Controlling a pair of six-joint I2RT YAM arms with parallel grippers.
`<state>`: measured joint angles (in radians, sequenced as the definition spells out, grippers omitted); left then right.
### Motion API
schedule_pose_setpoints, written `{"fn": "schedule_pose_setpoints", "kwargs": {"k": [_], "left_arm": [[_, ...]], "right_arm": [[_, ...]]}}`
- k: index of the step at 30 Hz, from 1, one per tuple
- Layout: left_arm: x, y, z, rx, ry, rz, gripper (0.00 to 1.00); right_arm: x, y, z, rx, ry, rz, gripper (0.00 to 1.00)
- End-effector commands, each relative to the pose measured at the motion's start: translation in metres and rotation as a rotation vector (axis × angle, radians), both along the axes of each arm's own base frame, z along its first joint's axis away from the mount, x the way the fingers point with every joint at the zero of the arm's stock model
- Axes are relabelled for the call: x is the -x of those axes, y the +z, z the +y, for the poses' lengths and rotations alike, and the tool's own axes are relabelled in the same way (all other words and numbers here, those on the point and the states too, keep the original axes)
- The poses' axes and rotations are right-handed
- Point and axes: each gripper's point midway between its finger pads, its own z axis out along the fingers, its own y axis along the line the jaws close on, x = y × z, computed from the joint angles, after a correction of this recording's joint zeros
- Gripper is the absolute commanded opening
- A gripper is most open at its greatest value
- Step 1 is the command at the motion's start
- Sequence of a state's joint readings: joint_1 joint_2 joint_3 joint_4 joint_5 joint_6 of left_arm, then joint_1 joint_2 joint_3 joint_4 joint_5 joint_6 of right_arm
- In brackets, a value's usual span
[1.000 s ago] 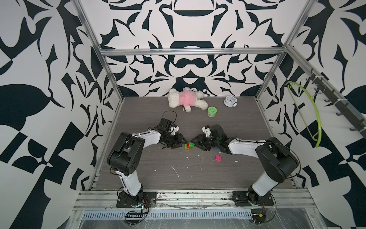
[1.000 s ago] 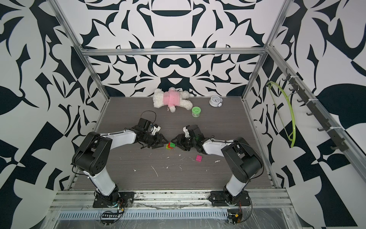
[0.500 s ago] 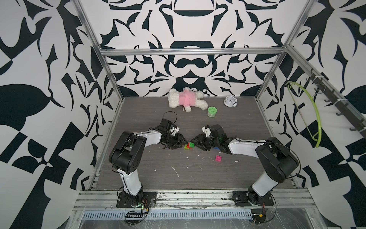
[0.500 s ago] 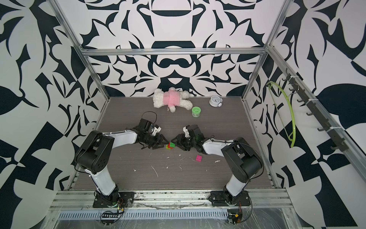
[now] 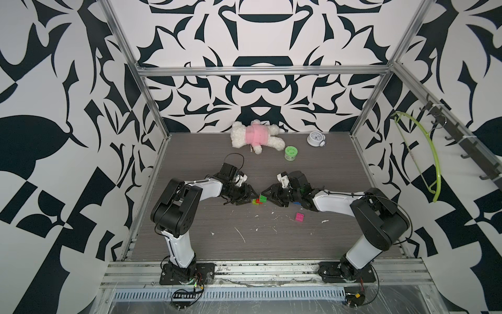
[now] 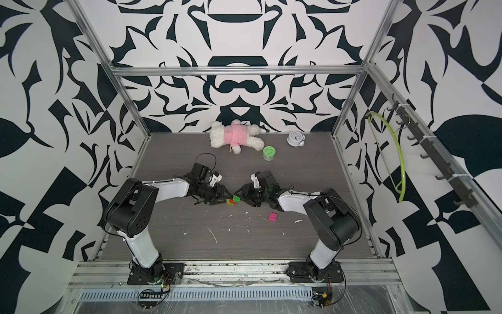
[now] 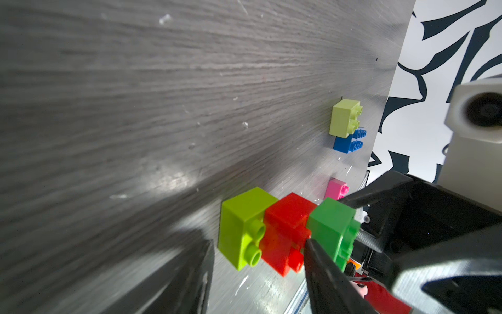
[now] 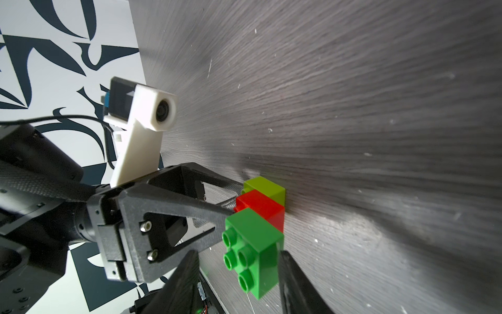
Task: Assemble the letter y with lego
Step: Adjust the lego brick at the center of the board.
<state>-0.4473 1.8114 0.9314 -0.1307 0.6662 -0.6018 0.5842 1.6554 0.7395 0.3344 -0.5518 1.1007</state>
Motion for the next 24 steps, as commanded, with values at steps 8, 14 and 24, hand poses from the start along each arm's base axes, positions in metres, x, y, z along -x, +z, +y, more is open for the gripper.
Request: {"fn": "schedule_pose_setpoints", "kwargs": {"k": [8,14,24], "left_arm": [[0.007,-0.017,0.004,-0.047,-0.015,0.031,0.54],[0.011,-0.022,0.009,-0.077,-0.017,0.027,0.51],[0.013,-0.028,0.013,-0.096,-0.016,0.035,0.51]], "right_arm": [[-0.009,0.025,0.012,-0.051,0.02,-0.063,0.5],[-0.009,0.026,0.01,-0.034,0.02,-0.068,0.5],[-0.003,0.047,-0.03,0.209,0.058,-0.115,0.5]]}}
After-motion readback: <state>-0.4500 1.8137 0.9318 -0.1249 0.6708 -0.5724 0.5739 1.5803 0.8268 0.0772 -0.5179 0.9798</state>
